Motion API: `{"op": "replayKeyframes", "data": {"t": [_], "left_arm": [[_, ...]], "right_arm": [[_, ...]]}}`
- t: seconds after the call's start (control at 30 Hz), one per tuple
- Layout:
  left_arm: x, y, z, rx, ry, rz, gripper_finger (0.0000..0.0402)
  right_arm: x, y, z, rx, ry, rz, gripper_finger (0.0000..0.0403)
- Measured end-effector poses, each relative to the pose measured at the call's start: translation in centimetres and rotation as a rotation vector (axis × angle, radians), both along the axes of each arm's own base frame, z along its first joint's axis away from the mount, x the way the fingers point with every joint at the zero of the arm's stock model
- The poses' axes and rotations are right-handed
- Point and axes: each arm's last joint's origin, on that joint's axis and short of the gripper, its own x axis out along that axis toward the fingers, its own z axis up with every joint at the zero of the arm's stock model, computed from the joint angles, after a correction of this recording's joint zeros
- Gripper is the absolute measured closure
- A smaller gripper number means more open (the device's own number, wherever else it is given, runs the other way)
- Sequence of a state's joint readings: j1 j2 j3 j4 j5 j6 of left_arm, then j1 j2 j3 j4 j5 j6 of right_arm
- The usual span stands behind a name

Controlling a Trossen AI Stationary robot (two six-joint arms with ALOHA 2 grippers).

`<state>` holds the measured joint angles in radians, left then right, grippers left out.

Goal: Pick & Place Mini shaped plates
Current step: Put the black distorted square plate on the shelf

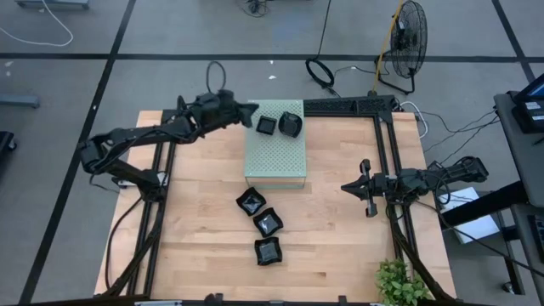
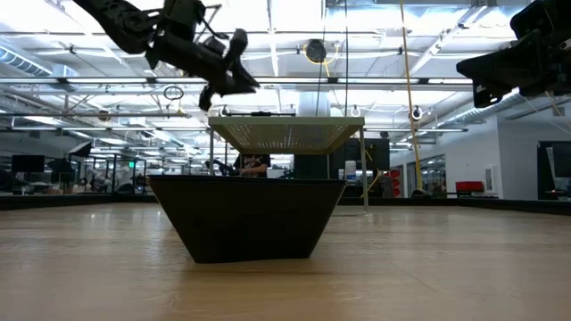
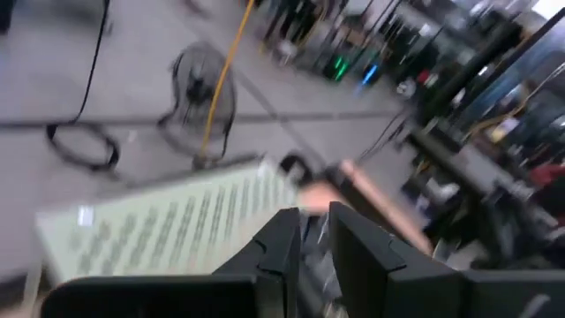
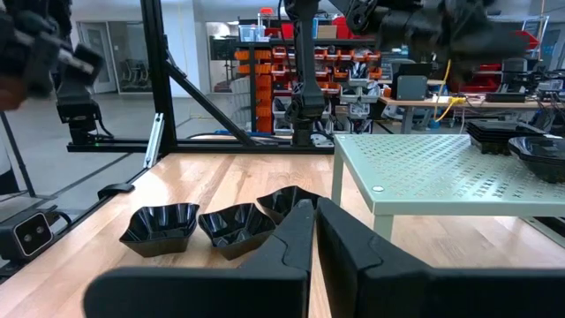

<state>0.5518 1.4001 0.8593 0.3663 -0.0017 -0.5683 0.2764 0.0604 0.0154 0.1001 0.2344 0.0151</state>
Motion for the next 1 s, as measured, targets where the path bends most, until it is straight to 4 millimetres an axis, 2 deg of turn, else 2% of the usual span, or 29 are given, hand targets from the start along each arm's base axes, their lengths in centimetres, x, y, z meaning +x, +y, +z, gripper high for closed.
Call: {"op": "replayKeyframes", "data": {"t": [0.13, 0.27, 0.47, 0.57, 0.7, 0.8, 0.9, 1.0], "left_arm": [[-0.9, -0.2, 2.0, 0.063, -0.084, -0.018, 0.0334], [-1.0, -1.4, 2.7, 0.053, -0.092, -0.161, 0.0334], [-2.1, -4.3, 2.9, -0.176, -0.034, -0.363, 0.0334], [-2.7, -6.9, 3.3, -0.180, 0.043, -0.394, 0.0334], [-3.1, -11.2, 4.6, -0.043, 0.065, -0.389, 0.0334], [-3.4, -14.9, 5.2, 0.033, 0.074, -0.446, 0.0334], [-3.6, -18.4, 4.1, 0.014, 0.181, -0.479, 0.0334], [-3.3, -21.4, 2.0, -0.055, 0.293, -0.422, 0.0334]], "right_arm": [[0.0, 0.0, 0.0, 0.000, 0.000, 0.000, 0.0395], [0.0, 0.0, 0.0, 0.000, 0.000, 0.000, 0.0396], [0.0, 0.0, 0.0, 0.000, 0.000, 0.000, 0.0395], [0.0, 0.0, 0.0, 0.000, 0.000, 0.000, 0.0396], [0.0, 0.0, 0.0, 0.000, 0.000, 0.000, 0.0395], [0.0, 0.0, 0.0, 0.000, 0.000, 0.000, 0.0395], [0.0, 0.0, 0.0, 0.000, 0.000, 0.000, 0.0396], [0.0, 0.0, 0.0, 0.000, 0.000, 0.000, 0.0395]]}}
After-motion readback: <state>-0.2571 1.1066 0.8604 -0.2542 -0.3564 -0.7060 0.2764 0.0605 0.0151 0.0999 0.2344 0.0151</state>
